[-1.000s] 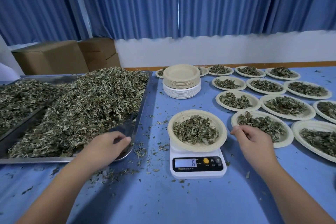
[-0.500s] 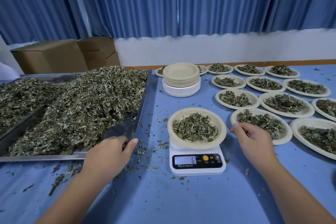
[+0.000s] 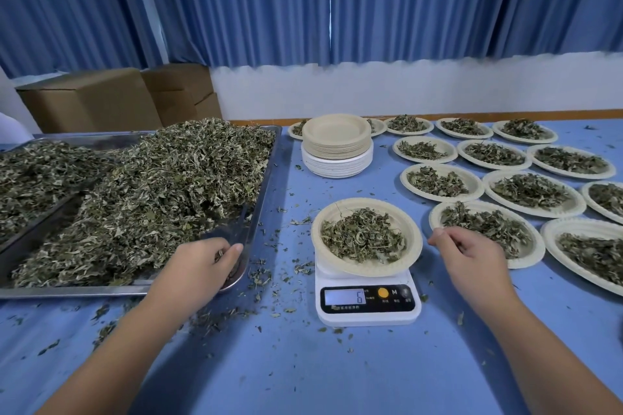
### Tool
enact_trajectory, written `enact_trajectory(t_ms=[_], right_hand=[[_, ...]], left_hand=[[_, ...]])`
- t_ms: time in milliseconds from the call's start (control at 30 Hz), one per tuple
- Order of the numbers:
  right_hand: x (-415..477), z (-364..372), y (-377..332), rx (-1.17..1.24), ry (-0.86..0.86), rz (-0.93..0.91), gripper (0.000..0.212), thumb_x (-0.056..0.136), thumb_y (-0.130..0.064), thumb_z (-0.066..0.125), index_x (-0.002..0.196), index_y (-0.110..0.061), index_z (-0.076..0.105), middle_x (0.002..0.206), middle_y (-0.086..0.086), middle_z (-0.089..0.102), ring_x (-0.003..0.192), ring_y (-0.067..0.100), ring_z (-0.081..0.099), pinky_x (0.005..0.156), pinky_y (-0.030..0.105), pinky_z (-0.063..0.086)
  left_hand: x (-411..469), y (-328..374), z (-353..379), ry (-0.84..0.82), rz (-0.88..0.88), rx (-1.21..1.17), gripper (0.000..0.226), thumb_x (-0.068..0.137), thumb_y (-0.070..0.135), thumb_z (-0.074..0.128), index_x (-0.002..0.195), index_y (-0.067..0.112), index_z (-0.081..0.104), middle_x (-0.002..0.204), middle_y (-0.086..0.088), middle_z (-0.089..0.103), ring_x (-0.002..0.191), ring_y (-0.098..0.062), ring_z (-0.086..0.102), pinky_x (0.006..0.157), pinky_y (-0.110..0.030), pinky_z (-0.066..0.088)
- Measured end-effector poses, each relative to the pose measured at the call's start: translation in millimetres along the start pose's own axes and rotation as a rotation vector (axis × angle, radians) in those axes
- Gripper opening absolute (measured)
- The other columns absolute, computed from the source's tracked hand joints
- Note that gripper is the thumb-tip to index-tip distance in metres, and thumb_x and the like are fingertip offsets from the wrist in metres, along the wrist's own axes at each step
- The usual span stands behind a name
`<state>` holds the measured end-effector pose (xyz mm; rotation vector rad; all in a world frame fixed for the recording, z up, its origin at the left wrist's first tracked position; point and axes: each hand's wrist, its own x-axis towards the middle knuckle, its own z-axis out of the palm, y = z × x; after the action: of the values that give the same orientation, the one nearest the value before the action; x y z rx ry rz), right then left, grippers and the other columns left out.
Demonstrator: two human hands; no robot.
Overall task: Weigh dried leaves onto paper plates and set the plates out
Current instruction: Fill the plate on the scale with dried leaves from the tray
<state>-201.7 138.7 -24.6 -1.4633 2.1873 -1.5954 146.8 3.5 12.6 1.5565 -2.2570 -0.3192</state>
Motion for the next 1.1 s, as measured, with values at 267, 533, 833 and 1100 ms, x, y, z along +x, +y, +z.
enact_trajectory(t_ms=[267, 533, 833, 1100], right_hand=[[-0.7, -0.1, -1.9, 0.009, -0.005, 0.008, 0.030, 0.095, -0.024, 0.055, 0.067, -0.032, 0.065, 0.057, -0.008, 0.058, 0.052, 0.002, 0.050, 0.048, 0.015, 0.036], [-0.3, 2.3, -3.2, 0.011, -0.002, 0.009, 0.032, 0.094, -0.022, 0.056, 0.065, -0.033, 0.064, 0.057, -0.010, 0.059, 0.054, 0.001, 0.052, 0.049, 0.013, 0.036], [1.6, 1.5, -1.8, 0.020, -0.004, 0.043, 0.032, 0.095, -0.023, 0.054, 0.066, -0.029, 0.066, 0.053, -0.009, 0.056, 0.049, 0.001, 0.048, 0.047, 0.013, 0.035], [3.2, 0.7, -3.2, 0.029, -0.007, 0.011, 0.032, 0.094, -0.019, 0.053, 0.064, -0.020, 0.063, 0.049, -0.013, 0.049, 0.048, 0.002, 0.045, 0.047, 0.013, 0.033]], left_hand=[[21.1, 9.6, -16.3, 0.061, 0.050, -0.052, 0.038, 0.098, 0.037, 0.048, 0.068, 0.016, 0.057, 0.043, -0.001, 0.053, 0.028, -0.005, 0.040, 0.032, -0.017, 0.030], [37.7, 89.0, -21.4, 0.157, 0.245, -0.286, 0.041, 0.098, 0.034, 0.049, 0.068, 0.008, 0.062, 0.048, 0.004, 0.051, 0.040, -0.003, 0.043, 0.044, -0.013, 0.035], [66.9, 163.2, 3.5, -0.026, 0.307, -0.432, 0.040, 0.099, 0.041, 0.048, 0.080, 0.010, 0.065, 0.056, 0.005, 0.056, 0.042, -0.001, 0.044, 0.044, -0.016, 0.033], [61.8, 158.1, 15.5, -0.328, 0.331, -0.424, 0.036, 0.093, 0.063, 0.035, 0.107, 0.039, 0.058, 0.105, 0.017, 0.065, 0.095, 0.002, 0.059, 0.074, -0.017, 0.042]])
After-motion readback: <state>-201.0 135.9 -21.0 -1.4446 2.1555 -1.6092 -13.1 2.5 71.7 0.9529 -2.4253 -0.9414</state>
